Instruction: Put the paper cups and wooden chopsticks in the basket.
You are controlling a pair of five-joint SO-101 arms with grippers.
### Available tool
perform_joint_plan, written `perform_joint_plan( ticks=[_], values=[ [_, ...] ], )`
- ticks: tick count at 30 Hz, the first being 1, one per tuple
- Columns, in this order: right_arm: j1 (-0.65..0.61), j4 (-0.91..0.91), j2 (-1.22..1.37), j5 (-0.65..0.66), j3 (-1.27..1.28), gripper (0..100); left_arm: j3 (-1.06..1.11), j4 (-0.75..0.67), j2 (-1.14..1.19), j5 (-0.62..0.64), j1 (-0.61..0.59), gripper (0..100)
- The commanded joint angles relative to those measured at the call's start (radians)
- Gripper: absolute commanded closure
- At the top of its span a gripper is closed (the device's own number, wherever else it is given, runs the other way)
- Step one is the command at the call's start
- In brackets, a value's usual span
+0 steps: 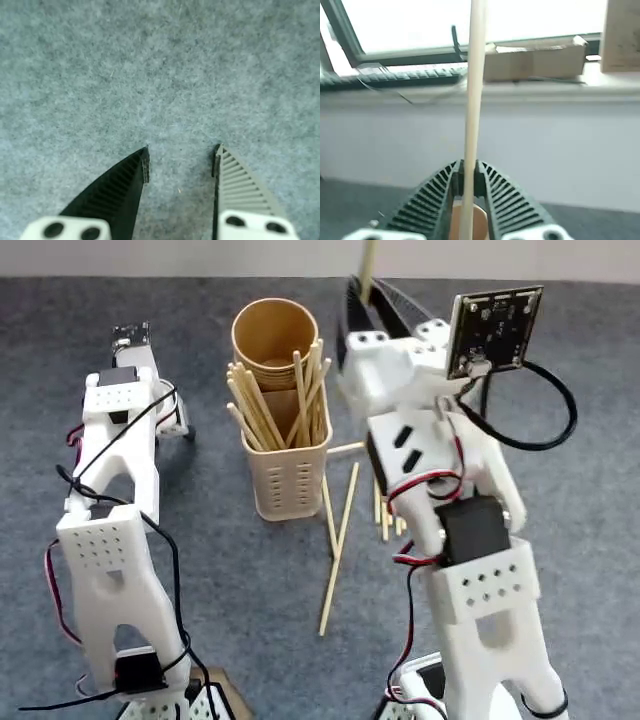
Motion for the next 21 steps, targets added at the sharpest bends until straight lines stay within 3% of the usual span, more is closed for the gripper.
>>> perform_joint_plan(
  ticks=[1,7,13,18,21],
  values=[
    [-0.056,-0.162,0.004,-0.048,0.074,99.3,-0.010,-0.028,0.007,-0.008,0.031,78],
    [-0.104,-0.470,-0.004,-0.035,0.449,99.3,-0.010,-0.031,0.007,-0.009,0.031,78],
    [-0.142,-0.562,-0.001,0.181,0.699,97.7,-0.010,-0.031,0.007,-0.009,0.031,78],
    [-0.139,-0.527,-0.005,0.198,0.710,78.3,-0.010,-0.031,0.007,-0.009,0.031,78],
    [-0.137,-0.374,-0.005,0.204,0.587,76.4,-0.010,-0.031,0.007,-0.009,0.031,78]
  ],
)
